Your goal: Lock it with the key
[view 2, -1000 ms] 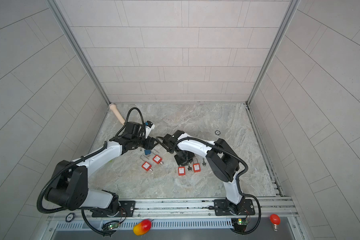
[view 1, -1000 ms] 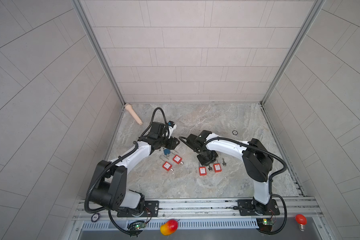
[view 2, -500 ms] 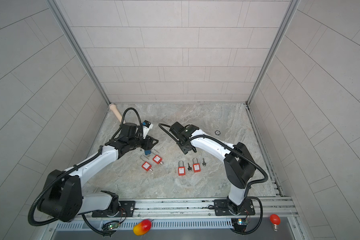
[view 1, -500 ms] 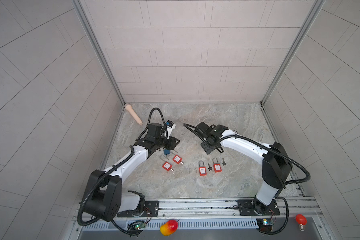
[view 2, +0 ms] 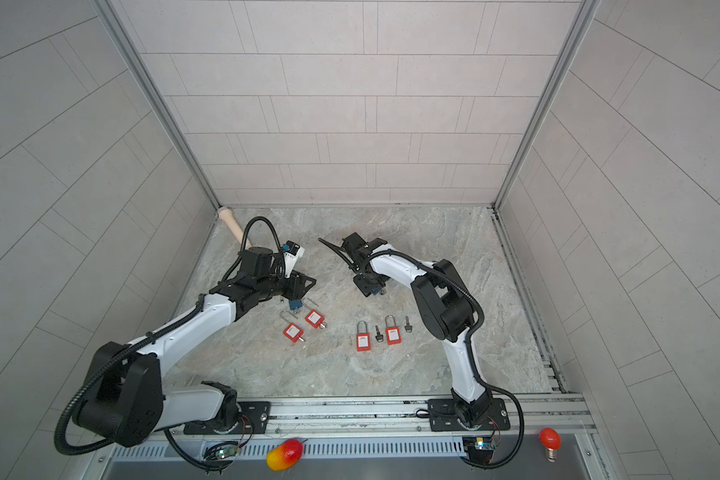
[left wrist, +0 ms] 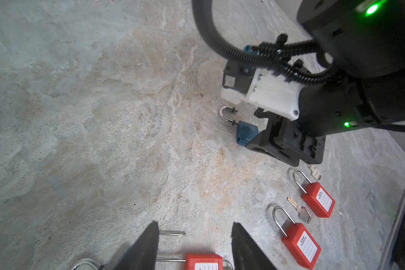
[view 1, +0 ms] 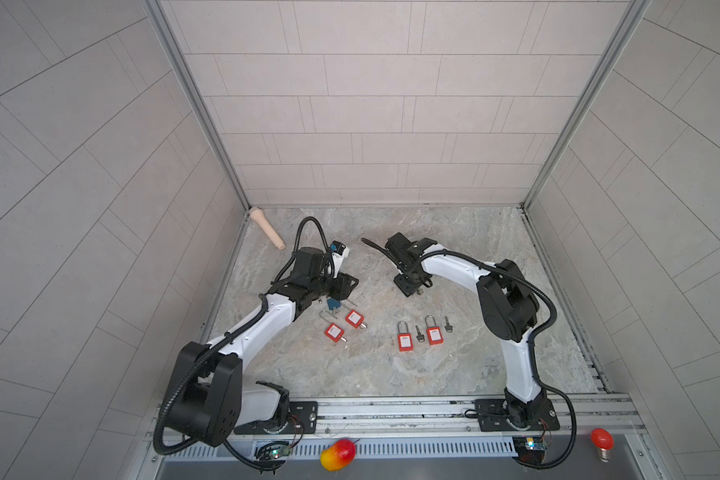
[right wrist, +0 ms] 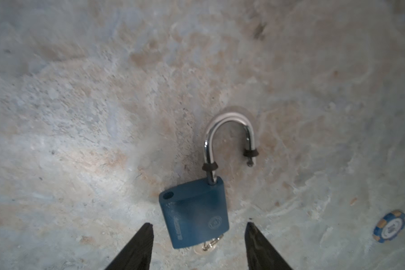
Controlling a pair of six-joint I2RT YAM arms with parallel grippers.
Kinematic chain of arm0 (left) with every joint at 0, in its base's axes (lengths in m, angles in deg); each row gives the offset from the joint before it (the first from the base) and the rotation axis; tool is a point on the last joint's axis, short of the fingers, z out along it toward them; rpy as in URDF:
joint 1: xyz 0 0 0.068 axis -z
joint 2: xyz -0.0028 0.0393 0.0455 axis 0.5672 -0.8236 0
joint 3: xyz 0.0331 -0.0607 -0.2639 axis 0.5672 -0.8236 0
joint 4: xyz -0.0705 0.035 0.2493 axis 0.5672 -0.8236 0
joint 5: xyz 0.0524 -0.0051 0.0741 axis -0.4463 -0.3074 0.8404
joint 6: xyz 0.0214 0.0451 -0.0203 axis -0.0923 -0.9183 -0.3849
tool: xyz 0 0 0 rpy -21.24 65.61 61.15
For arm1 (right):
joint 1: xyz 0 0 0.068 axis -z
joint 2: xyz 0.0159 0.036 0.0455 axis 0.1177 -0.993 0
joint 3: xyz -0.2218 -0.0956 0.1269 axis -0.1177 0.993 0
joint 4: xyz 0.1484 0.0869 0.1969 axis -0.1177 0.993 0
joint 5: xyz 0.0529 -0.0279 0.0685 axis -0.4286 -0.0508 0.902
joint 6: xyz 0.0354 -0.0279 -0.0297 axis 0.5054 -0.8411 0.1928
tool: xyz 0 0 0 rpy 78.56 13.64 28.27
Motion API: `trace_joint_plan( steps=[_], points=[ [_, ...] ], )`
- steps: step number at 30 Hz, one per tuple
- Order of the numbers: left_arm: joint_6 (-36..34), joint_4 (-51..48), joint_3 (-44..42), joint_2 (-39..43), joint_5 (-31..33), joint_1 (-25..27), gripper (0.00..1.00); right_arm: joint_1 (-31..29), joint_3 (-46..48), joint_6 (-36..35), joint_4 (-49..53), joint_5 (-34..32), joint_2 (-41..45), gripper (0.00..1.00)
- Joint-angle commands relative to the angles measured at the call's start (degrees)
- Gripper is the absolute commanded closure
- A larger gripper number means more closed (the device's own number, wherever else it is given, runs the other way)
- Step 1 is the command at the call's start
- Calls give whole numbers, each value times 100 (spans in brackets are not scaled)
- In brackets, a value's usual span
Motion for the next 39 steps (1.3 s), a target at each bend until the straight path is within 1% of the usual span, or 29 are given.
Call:
trace_joint_plan(
  steps=[1, 9, 11, 14, 17, 22, 28, 33, 36, 39],
  points=[
    [122, 151, 87, 39, 152, 67, 45, 30, -199, -184, 230, 102, -129, 36],
    [142, 156, 170, -70, 337, 299, 45, 207, -326, -15, 123, 280, -417, 39],
    [140, 140, 174, -65, 387, 343, 45, 216, -336, -17, 120, 401, -488, 41],
    [145, 113, 173, -53, 452, 387, 45, 215, -340, -30, 164, 482, -554, 47],
    [140, 113, 189, -42, 494, 409, 45, 221, -262, 31, 127, 604, -521, 50],
    [127, 106, 277, -32, 557, 453, 45, 214, -125, 103, 102, 635, -506, 48],
    [128, 91, 326, -41, 612, 548, 45, 221, -57, 314, 222, 360, -573, 44],
    [123, 95, 356, -47, 680, 651, 45, 218, 127, 371, 143, 382, -428, 43],
    [124, 95, 384, -73, 715, 716, 45, 199, 137, 280, 151, 557, -406, 49],
    [127, 94, 385, -86, 753, 742, 45, 103, 154, 126, 112, 454, -323, 56]
  ],
)
